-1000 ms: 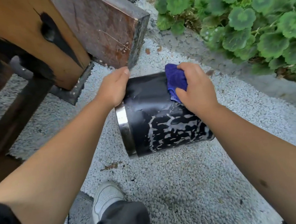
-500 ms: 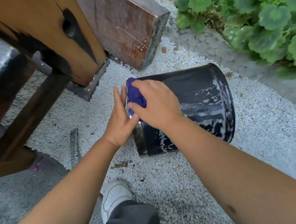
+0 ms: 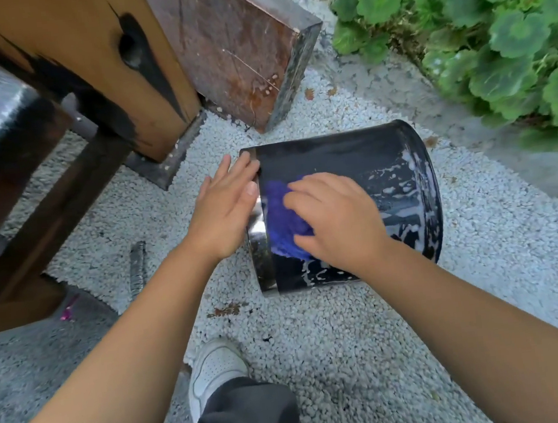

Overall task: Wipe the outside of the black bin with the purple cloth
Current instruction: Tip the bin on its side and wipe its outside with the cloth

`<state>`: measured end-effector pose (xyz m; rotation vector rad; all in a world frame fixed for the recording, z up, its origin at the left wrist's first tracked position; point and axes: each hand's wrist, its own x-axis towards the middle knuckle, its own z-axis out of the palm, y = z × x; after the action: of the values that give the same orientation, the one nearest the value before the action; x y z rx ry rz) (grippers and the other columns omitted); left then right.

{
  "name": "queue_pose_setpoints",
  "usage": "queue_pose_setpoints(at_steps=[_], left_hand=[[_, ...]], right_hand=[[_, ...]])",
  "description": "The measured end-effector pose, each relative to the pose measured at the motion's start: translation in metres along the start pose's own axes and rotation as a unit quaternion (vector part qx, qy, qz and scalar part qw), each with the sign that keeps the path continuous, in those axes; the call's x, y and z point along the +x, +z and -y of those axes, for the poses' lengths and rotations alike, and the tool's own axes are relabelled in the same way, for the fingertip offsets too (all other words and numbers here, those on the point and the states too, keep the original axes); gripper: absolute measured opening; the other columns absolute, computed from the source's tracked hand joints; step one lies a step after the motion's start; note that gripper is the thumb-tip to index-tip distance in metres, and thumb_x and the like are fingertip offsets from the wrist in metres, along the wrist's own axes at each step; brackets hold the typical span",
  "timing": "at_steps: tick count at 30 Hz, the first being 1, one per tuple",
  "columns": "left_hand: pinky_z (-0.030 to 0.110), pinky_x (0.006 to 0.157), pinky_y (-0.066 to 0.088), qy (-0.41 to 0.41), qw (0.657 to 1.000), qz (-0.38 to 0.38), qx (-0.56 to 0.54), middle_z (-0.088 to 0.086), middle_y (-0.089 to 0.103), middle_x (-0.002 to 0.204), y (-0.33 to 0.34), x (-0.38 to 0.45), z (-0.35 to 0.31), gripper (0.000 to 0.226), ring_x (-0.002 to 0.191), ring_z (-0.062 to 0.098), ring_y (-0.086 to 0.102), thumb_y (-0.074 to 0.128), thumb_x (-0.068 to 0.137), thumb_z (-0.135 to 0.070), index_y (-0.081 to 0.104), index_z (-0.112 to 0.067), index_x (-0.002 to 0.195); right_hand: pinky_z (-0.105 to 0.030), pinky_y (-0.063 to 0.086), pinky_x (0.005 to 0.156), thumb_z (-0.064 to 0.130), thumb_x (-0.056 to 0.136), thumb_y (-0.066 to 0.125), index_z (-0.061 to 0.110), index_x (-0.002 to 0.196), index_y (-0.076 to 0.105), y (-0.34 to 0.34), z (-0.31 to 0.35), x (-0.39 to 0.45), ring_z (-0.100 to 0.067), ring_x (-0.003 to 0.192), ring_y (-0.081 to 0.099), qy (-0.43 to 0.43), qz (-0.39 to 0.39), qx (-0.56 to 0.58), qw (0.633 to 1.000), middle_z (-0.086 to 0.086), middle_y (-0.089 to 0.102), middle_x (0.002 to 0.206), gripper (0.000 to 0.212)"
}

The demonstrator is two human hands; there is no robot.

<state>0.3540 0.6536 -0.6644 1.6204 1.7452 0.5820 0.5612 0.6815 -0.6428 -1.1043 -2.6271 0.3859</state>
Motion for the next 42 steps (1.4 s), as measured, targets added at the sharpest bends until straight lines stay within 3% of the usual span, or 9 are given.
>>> queue_pose_setpoints(at_steps=[3, 7, 11, 14, 19, 25, 28, 31, 42], left_hand=[[0.049, 0.119, -0.003, -0.004, 0.976, 0.010, 0.217, -0.005, 0.010, 0.163, 0.007, 0.008, -0.013, 0.084, 0.150, 0.014, -0.003, 0.011, 0.086, -0.072, 0.020, -0.023, 0.154], [0.043, 0.119, -0.003, 0.013, 0.966, 0.014, 0.260, 0.001, 0.006, 0.164, 0.026, 0.014, -0.032, 0.088, 0.150, 0.015, -0.004, 0.008, 0.087, -0.071, 0.015, -0.015, 0.155], [0.042, 0.120, 0.000, 0.044, 0.965, -0.014, 0.257, 0.011, 0.011, 0.162, 0.034, 0.007, -0.036, 0.080, 0.150, 0.024, 0.002, 0.011, 0.092, -0.059, 0.019, -0.008, 0.153], [0.038, 0.119, -0.001, 0.043, 0.968, -0.021, 0.244, 0.013, 0.015, 0.161, 0.033, 0.009, -0.036, 0.078, 0.150, 0.026, 0.006, 0.011, 0.093, -0.056, 0.022, -0.006, 0.152], [0.039, 0.119, 0.009, 0.062, 0.978, -0.035, 0.198, 0.015, 0.027, 0.157, 0.032, 0.008, -0.037, 0.074, 0.148, 0.027, 0.020, 0.015, 0.094, -0.050, 0.033, -0.003, 0.148], [0.041, 0.119, 0.015, 0.053, 0.984, -0.062, 0.156, 0.013, 0.036, 0.153, 0.032, 0.007, -0.037, 0.065, 0.144, 0.027, 0.029, 0.018, 0.095, -0.039, 0.041, -0.004, 0.145], [0.038, 0.119, 0.012, 0.048, 0.980, -0.058, 0.185, 0.011, 0.034, 0.155, 0.035, 0.007, -0.038, 0.065, 0.145, 0.027, 0.027, 0.020, 0.095, -0.040, 0.039, -0.006, 0.146], [0.040, 0.120, 0.012, 0.040, 0.977, -0.052, 0.204, 0.011, 0.031, 0.156, 0.035, 0.008, -0.038, 0.064, 0.146, 0.026, 0.024, 0.021, 0.096, -0.041, 0.036, -0.008, 0.148], [0.040, 0.121, 0.010, 0.044, 0.960, -0.021, 0.274, 0.011, 0.026, 0.158, 0.038, 0.014, -0.043, 0.063, 0.148, 0.027, 0.020, 0.023, 0.097, -0.040, 0.031, -0.008, 0.150]], right_hand=[[-0.045, 0.047, 0.094, 0.026, 0.064, 0.066, 0.017, 0.101, 0.066, -0.011, -0.027, -0.016, -0.028, 0.114, 0.057, 0.149, -0.051, -0.007, 0.987, -0.003, 0.065, 0.119, 0.037], [-0.048, 0.028, 0.114, 0.023, 0.070, 0.071, 0.019, 0.109, 0.060, -0.030, -0.062, -0.032, -0.029, 0.142, 0.031, 0.306, -0.112, 0.016, 0.945, -0.008, 0.041, 0.151, 0.040], [-0.047, 0.021, 0.118, 0.017, 0.074, 0.070, 0.019, 0.125, 0.053, -0.034, -0.070, -0.035, -0.031, 0.148, 0.016, 0.311, -0.104, 0.014, 0.944, -0.013, 0.022, 0.160, 0.054], [-0.053, 0.023, 0.116, 0.021, 0.075, 0.063, 0.024, 0.140, 0.044, -0.028, -0.056, -0.027, -0.036, 0.147, 0.018, 0.343, -0.104, 0.030, 0.933, -0.015, 0.027, 0.158, 0.067], [-0.054, 0.032, 0.108, 0.050, 0.078, 0.057, 0.021, 0.130, 0.055, -0.005, -0.013, -0.002, -0.039, 0.132, 0.041, 0.249, -0.062, -0.022, 0.966, -0.015, 0.052, 0.138, 0.060], [-0.043, 0.049, 0.086, 0.036, 0.075, 0.068, 0.016, 0.108, 0.062, 0.001, -0.009, 0.010, -0.032, 0.101, 0.056, 0.116, -0.053, -0.047, 0.991, -0.009, 0.062, 0.107, 0.039], [-0.036, 0.049, 0.079, 0.044, 0.077, 0.060, 0.021, 0.106, 0.061, -0.023, -0.052, 0.001, -0.025, 0.097, 0.056, 0.193, -0.056, -0.072, 0.977, -0.002, 0.063, 0.104, 0.037], [-0.034, 0.047, 0.072, 0.035, 0.078, 0.067, 0.023, 0.113, 0.059, -0.051, -0.098, -0.011, -0.028, 0.102, 0.054, 0.263, -0.065, -0.078, 0.959, -0.004, 0.062, 0.109, 0.037], [-0.037, 0.034, 0.106, 0.019, 0.076, 0.075, 0.013, 0.118, 0.062, -0.040, -0.061, -0.082, -0.033, 0.123, 0.046, 0.320, -0.082, 0.015, 0.944, -0.011, 0.058, 0.124, 0.045]])
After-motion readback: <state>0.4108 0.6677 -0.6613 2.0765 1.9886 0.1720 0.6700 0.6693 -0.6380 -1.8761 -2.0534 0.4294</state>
